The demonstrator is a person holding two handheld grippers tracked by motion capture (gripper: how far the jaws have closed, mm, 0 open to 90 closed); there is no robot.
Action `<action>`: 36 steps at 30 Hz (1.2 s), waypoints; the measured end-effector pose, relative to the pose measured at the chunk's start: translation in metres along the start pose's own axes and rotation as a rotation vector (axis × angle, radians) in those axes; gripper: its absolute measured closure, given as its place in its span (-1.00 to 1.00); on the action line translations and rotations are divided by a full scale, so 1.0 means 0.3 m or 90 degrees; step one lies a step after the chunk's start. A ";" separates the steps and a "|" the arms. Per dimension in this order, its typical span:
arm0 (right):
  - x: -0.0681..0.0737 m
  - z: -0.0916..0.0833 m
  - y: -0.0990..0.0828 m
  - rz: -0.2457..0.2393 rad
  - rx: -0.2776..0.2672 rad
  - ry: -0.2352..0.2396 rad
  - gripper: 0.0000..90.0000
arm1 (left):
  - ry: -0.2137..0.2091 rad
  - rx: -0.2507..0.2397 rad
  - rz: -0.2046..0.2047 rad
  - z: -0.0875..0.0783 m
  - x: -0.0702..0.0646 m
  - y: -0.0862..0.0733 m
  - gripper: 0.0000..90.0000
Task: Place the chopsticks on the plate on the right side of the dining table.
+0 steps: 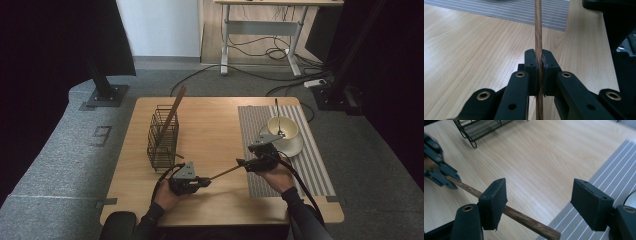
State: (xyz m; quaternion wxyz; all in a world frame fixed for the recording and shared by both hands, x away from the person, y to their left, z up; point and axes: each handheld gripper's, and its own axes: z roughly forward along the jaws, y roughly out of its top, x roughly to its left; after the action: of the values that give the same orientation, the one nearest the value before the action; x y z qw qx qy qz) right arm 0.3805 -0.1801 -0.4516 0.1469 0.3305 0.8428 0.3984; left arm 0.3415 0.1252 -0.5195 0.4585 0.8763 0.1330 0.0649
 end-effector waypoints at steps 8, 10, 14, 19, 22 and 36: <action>-0.001 -0.032 0.007 -0.017 -0.004 0.040 -0.60 | -0.008 0.044 0.018 0.013 -0.002 -0.003 0.87; 0.005 -0.034 0.004 -0.023 0.010 0.049 -0.62 | -0.014 0.051 0.020 0.014 -0.001 -0.003 0.87; 0.030 -0.027 -0.005 -0.055 0.041 0.067 -0.60 | -0.021 0.070 0.028 0.020 -0.003 -0.004 0.87; 0.059 -0.014 -0.018 -0.103 0.069 0.087 -0.36 | -0.029 0.086 0.035 0.027 -0.009 -0.004 0.87; 0.077 -0.003 -0.025 -0.131 0.093 0.090 -0.22 | -0.030 0.095 0.042 0.028 -0.009 -0.003 0.87; 0.139 0.039 -0.039 -0.241 0.157 0.107 0.36 | -0.039 0.101 0.051 0.029 -0.014 0.003 0.87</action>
State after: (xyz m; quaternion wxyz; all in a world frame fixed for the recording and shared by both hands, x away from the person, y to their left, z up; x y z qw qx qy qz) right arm 0.3503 -0.1508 -0.4675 0.1067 0.1480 0.9413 0.2840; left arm 0.3395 0.1166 -0.5238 0.3889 0.9159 0.0884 0.0459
